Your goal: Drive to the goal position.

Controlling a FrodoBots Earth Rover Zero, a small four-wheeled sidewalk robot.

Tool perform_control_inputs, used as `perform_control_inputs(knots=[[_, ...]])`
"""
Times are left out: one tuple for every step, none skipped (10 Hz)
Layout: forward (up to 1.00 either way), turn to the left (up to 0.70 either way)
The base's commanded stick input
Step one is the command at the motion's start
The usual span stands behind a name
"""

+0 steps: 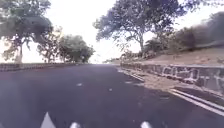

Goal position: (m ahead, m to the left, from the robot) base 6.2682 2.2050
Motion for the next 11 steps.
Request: perform_control_inputs(knots=[[0.85,0.0],[0.85,0.0],[0.85,0.0],[0.85,0.0],[0.85,0.0],[0.85,0.0],[0.85,0.0],[0.85,0.0],[0.85,0.0],[0.85,0.0],[0.85,0.0]])
